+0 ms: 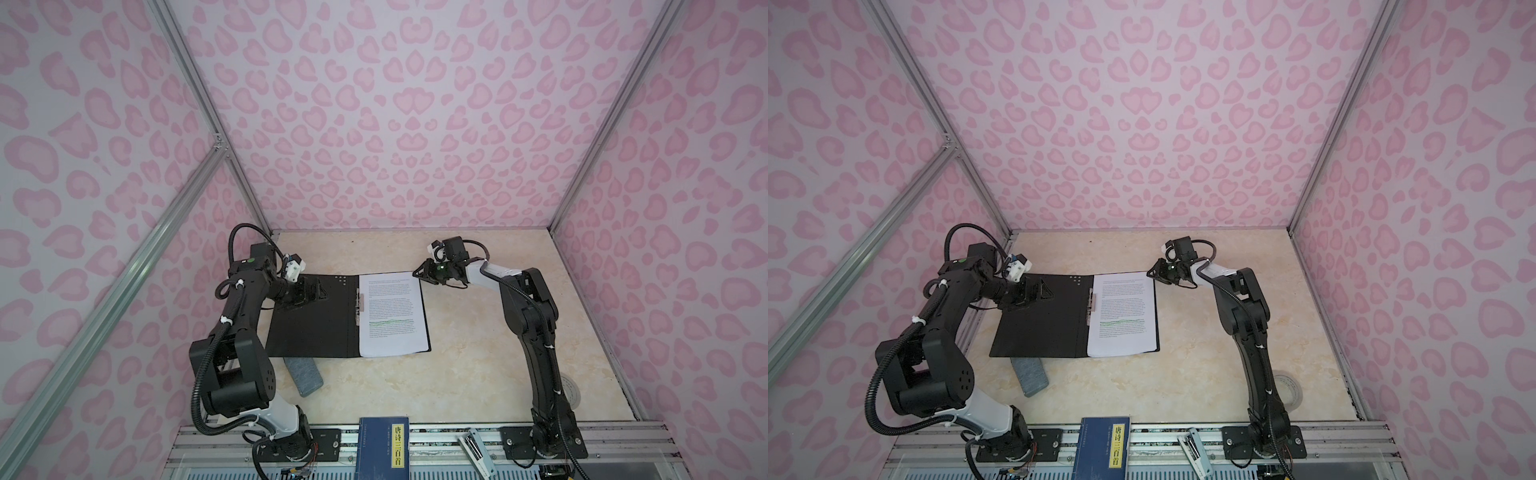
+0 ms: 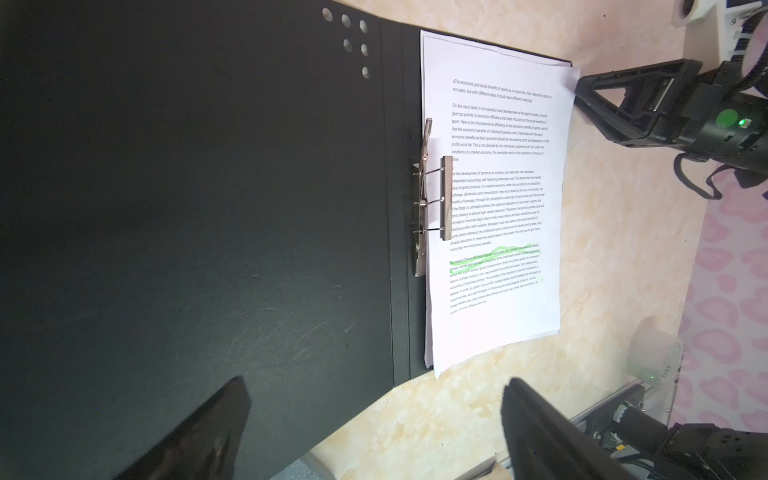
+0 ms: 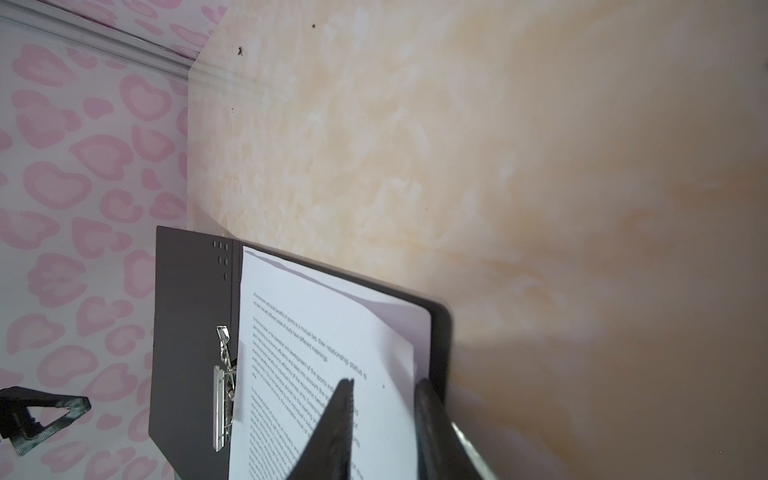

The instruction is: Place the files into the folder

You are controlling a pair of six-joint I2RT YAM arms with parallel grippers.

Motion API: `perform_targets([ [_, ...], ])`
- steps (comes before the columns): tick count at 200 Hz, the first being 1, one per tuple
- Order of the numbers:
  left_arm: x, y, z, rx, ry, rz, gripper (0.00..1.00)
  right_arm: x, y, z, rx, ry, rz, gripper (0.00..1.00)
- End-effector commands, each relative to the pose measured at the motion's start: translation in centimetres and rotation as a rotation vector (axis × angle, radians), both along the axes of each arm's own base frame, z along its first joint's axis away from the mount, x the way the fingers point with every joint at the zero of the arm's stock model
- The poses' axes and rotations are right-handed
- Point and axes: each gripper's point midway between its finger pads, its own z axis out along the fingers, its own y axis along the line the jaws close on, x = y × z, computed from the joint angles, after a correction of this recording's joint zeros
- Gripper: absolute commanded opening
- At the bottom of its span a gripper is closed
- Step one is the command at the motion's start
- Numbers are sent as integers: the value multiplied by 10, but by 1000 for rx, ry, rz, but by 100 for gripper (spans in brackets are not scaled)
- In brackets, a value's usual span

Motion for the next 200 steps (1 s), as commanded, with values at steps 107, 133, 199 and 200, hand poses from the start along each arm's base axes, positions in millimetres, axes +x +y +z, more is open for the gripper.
perform_targets([
  [107,2,116,0,233,-12,292,98,-83,-31,100,-30,-165,-68,27],
  [133,-2,127,-13,227,16,272,98,-122,-29,94,-49,-157,-49,26],
  [199,-5,138,-56,217,114,300,99,-169,-33,105,-63,-169,-25,25],
  [200,-4,137,-57,215,115,299,99,-169,-33,105,-63,-169,-26,25],
])
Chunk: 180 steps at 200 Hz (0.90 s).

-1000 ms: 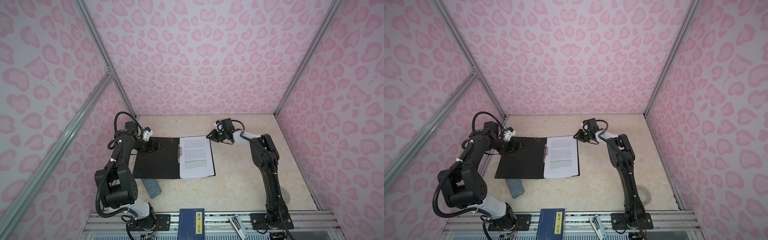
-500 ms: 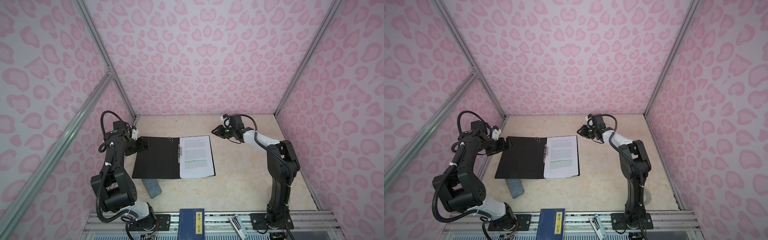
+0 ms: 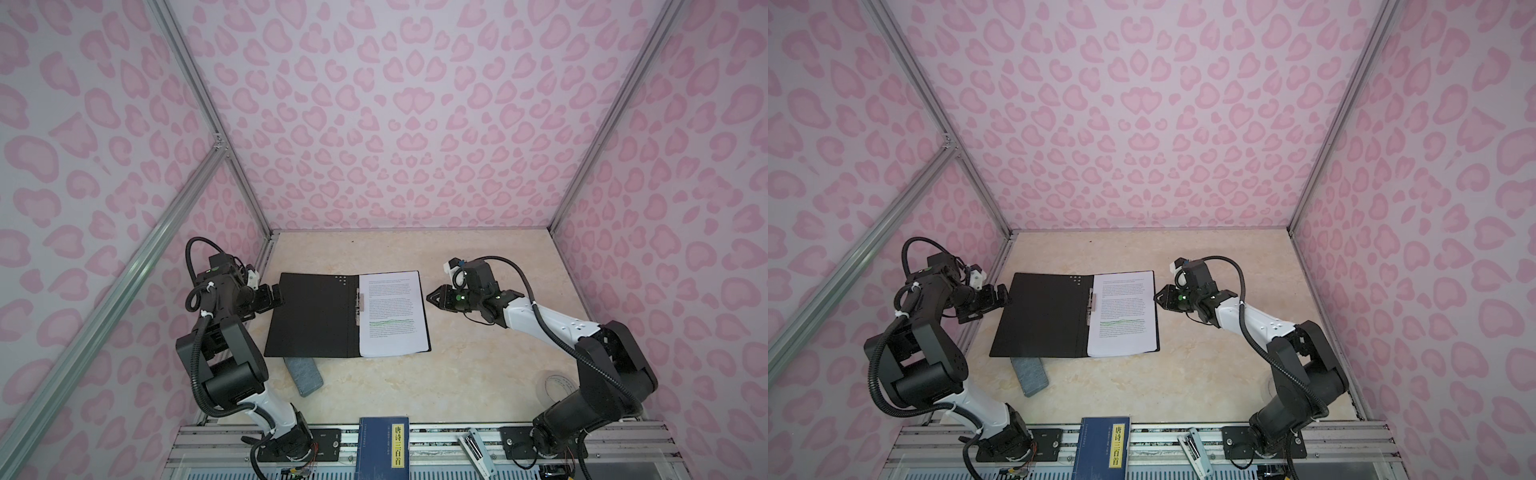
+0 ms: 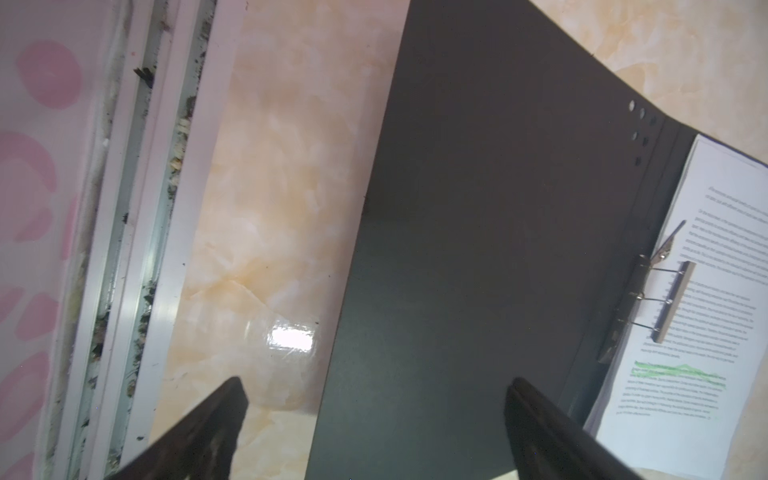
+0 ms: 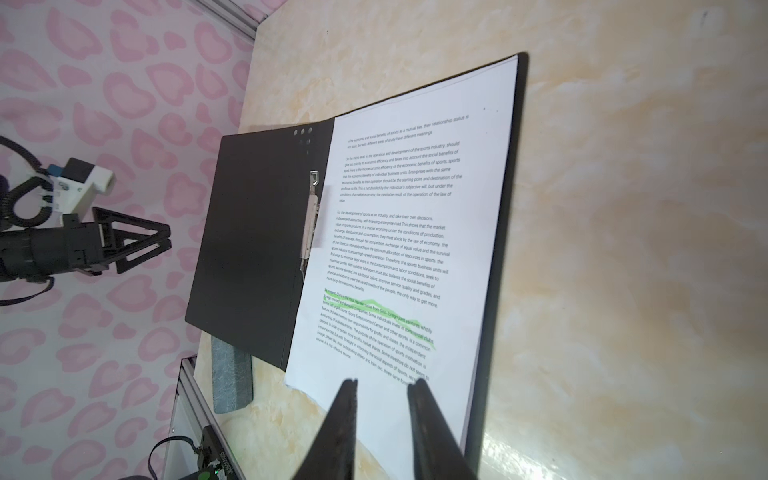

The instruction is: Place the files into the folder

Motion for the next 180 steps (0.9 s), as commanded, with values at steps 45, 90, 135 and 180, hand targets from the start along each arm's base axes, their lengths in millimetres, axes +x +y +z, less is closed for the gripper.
perform_targets([
  [45,-4,-12,-35,-99,62,-36,95,-5,-6,15,12,-32,-25,25],
  [90,-14,-22,-49,-138,95,-74,87,-3,-3,15,27,-34,-28,25],
  [135,-21,-41,-47,-222,84,-94,66,-2,-2,17,29,-40,-30,25],
  [180,-22,-58,-37,-246,60,-109,53,-2,-2,13,27,-30,-30,25],
])
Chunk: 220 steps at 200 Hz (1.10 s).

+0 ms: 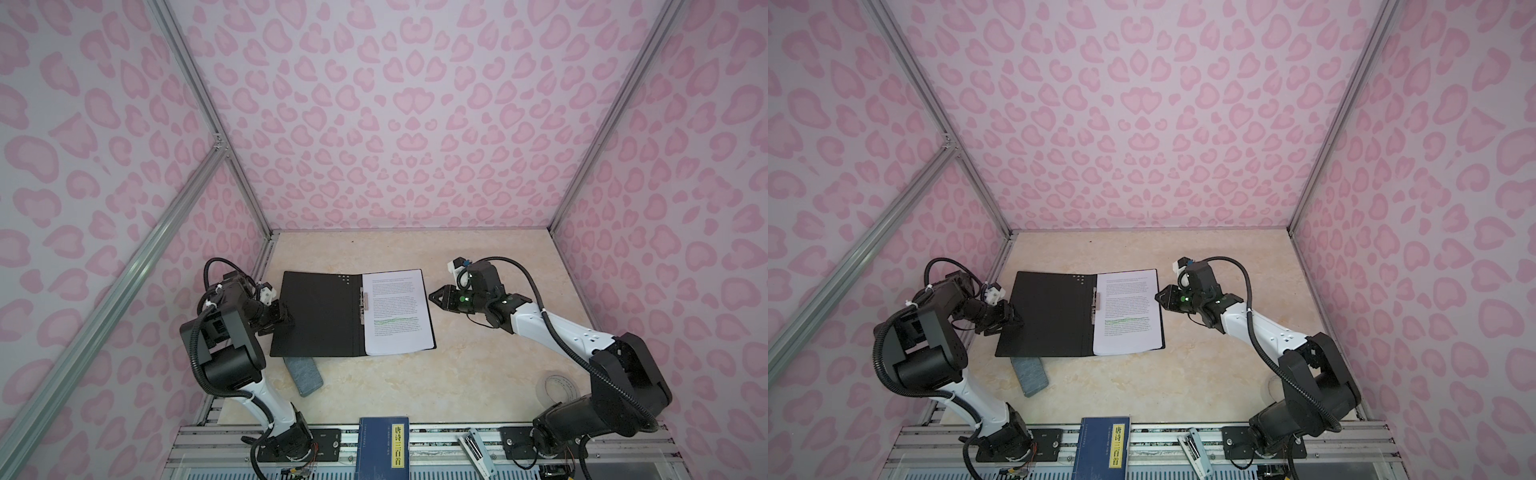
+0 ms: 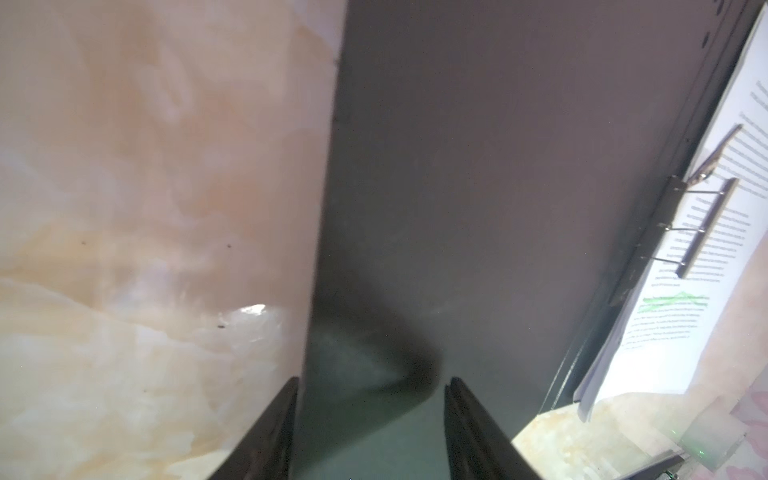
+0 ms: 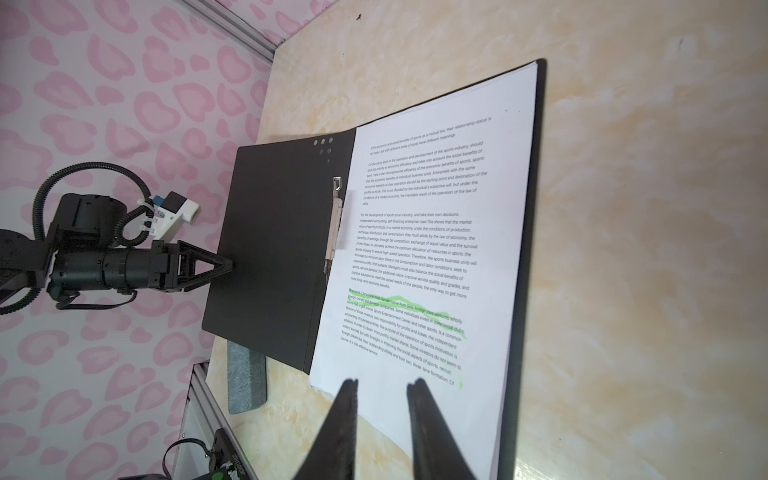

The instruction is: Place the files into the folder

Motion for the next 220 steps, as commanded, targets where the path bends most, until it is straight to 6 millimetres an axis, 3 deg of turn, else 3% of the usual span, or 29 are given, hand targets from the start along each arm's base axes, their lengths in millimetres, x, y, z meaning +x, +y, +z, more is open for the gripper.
perform_targets([
  [1,-1,-15,9,-49,-16,-11,52,3,1,-1,4,-9,-5,25],
  [59,8,-56,20,-85,-40,-91,39,3,1,-8,2,0,-7,25],
  [120,13,-89,9,-89,3,-171,39,6,1,-11,-21,8,3,25],
  [171,32,-89,7,-60,3,-184,40,14,3,-8,-47,12,14,25],
  [220,35,-89,-3,-50,29,-190,44,21,6,-6,-49,12,21,25],
])
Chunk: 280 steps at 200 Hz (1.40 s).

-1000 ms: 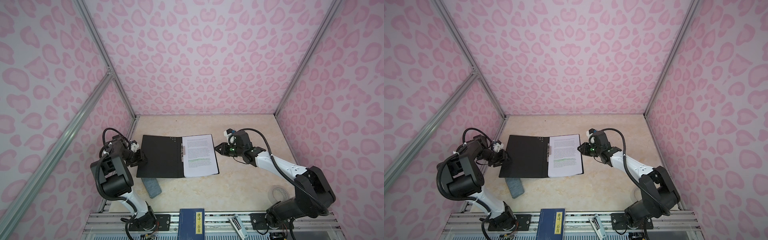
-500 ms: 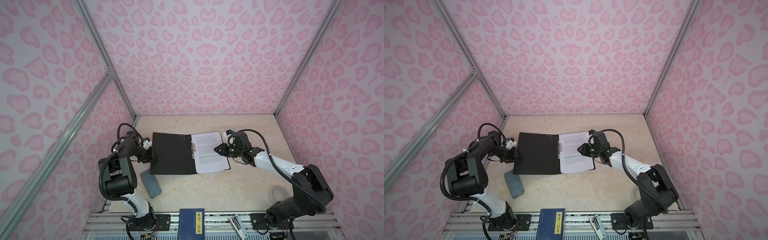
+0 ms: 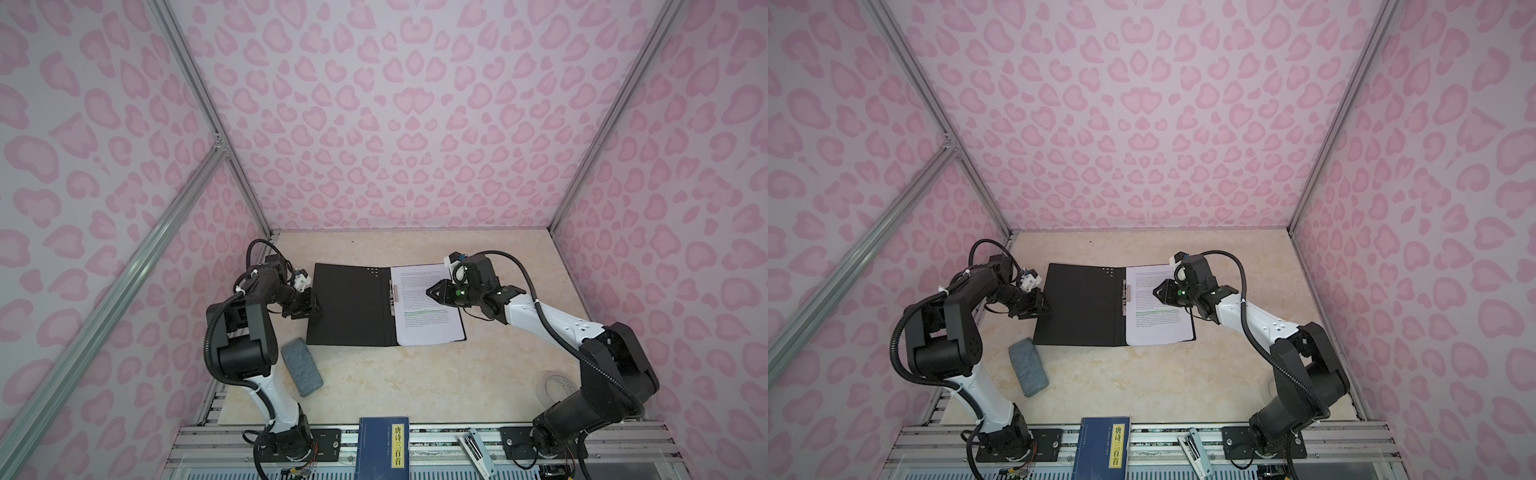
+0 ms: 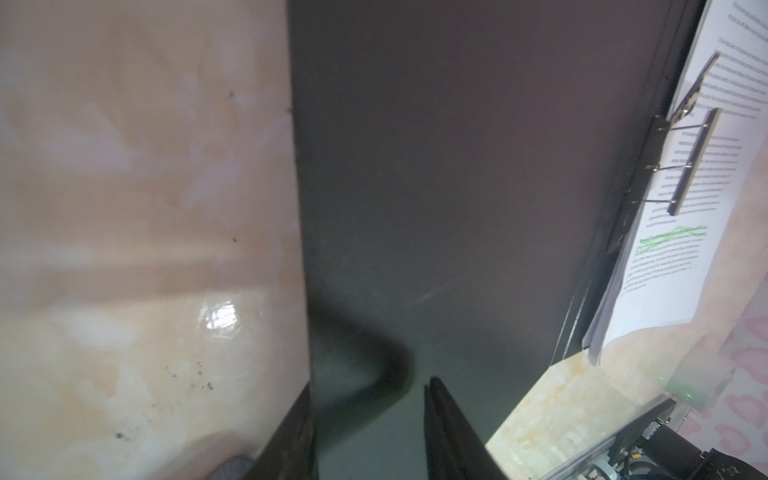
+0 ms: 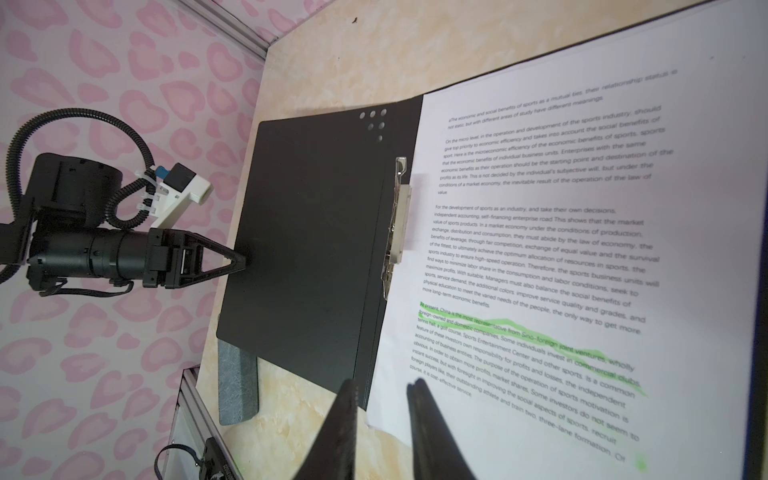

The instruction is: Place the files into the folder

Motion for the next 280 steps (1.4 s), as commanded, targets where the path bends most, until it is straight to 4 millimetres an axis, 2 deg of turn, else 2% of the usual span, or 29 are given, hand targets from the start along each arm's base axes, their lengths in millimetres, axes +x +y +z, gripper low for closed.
perform_targets([
  [1,-1,-3,-4,-3,23,-6,44,2,0,-7,-20,15,9,25],
  [26,-2,-14,-10,2,31,-38,47,5,3,-5,-17,14,13,25],
  [50,6,-23,-9,-3,26,-43,48,7,4,-3,-16,15,15,25],
  [60,9,-25,-8,-4,28,-43,53,7,4,-3,-16,16,16,25],
  [71,9,-27,-9,-4,30,-44,54,6,3,-3,-19,15,14,25],
  [88,9,-25,-10,14,26,-50,57,4,1,-3,-22,18,10,25],
  [92,18,-23,-3,22,-3,-51,58,4,1,-2,-23,17,10,25],
  [113,23,-22,-2,27,-7,-59,63,2,-1,1,-22,14,8,25],
  [135,23,-20,-6,46,26,-61,72,0,-4,2,-33,12,-1,25],
  [166,17,-3,-2,154,17,-56,81,-2,-13,8,-49,-4,-25,25],
  [191,16,5,22,213,-39,-73,86,0,-22,11,-81,-27,-51,25],
  [220,23,5,74,232,-170,-88,95,-1,-33,15,-153,-31,-68,26],
  [237,31,-4,114,193,-274,-95,100,0,-40,20,-197,-39,-74,29],
  [253,41,-17,149,146,-370,-102,98,2,-45,29,-227,-58,-83,30],
  [266,48,-32,170,95,-430,-128,97,6,-50,36,-247,-78,-99,31],
  [280,57,-49,183,57,-465,-140,97,11,-53,46,-233,-94,-125,31],
])
